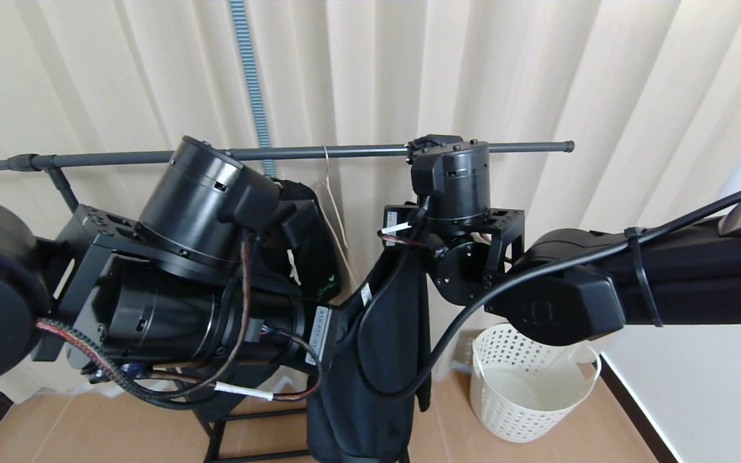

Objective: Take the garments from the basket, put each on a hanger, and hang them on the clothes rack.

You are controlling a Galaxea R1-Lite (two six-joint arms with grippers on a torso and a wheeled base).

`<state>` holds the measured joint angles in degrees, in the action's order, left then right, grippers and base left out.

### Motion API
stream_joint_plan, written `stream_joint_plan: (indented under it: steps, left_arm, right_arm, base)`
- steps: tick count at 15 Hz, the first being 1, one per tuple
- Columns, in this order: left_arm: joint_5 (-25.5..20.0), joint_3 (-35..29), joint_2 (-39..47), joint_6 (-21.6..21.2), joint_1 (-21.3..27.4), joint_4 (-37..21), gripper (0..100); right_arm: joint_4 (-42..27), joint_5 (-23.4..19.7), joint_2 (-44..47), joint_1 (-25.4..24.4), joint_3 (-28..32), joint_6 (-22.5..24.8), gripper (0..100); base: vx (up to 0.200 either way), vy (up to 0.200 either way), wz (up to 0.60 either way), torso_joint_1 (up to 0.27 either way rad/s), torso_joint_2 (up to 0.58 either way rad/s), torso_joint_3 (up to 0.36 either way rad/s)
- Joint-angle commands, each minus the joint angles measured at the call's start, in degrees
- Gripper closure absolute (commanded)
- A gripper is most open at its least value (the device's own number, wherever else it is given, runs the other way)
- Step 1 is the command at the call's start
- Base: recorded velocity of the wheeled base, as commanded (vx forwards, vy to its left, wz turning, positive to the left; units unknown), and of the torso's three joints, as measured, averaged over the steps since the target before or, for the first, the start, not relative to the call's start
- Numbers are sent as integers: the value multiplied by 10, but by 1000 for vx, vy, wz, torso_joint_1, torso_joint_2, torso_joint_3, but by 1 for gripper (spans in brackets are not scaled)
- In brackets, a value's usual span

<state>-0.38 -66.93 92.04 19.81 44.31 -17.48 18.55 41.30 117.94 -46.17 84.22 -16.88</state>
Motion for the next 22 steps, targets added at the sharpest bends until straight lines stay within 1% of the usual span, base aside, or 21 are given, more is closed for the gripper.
stream_joint_plan:
  steps: [1,3,5,6,9,10,12,14,15,16,17,19,20,21,22]
  left_arm:
    - [0,-27,31,57,44,3,100]
    - [0,-44,45,96,51,3,100]
    - [1,-45,46,116,51,2,100]
    - [1,-44,46,116,48,2,100]
    - [22,-28,40,115,33,0,100]
    - [24,-9,16,109,14,1,100]
    - [22,2,-5,80,-21,2,100]
    - [20,1,-12,41,-63,10,100]
    - [15,1,-10,15,-86,33,100]
    - [10,1,-9,-1,-99,47,100]
    - [-16,0,-5,-35,-123,79,100]
    - [-61,-2,6,-71,-137,118,100]
    - [-74,-3,12,-87,-142,134,100]
    - [-82,-6,15,-96,-145,145,100]
    - [-101,-14,16,-103,-146,155,100]
  right_arm:
    - [0,-8,38,-6,36,-3,100]
    - [0,-11,48,-19,53,-10,100]
    - [-2,-27,47,-29,55,-20,100]
    - [-2,-27,46,-29,55,-20,100]
    - [-2,-27,38,-17,43,-21,100]
    - [0,-26,21,-6,23,-22,100]
    - [1,-26,-3,11,-3,-25,100]
    - [1,-24,-39,15,-42,-25,100]
    - [0,-21,-60,16,-65,-25,100]
    - [-2,-18,-70,17,-78,-23,100]
    - [-6,-6,-97,16,-105,-21,100]
    - [-7,19,-127,1,-134,-13,100]
    - [-7,39,-138,-9,-147,-7,100]
    - [-7,51,-148,-13,-155,-1,100]
    - [-6,71,-166,-22,-168,8,100]
  base:
    - [0,0,0,0,0,0]
    - [0,0,0,0,0,0]
    - [0,0,0,0,0,0]
    - [0,0,0,0,0,0]
    - [0,0,0,0,0,0]
    - [0,0,0,0,0,0]
    - [0,0,0,0,0,0]
    - [0,0,0,0,0,0]
    - [0,0,0,0,0,0]
    - [0,0,0,0,0,0]
    - [0,0,0,0,0,0]
    - [0,0,0,0,0,0]
    - [0,0,0,0,0,0]
    - [0,0,0,0,0,0]
    - [0,0,0,0,0,0]
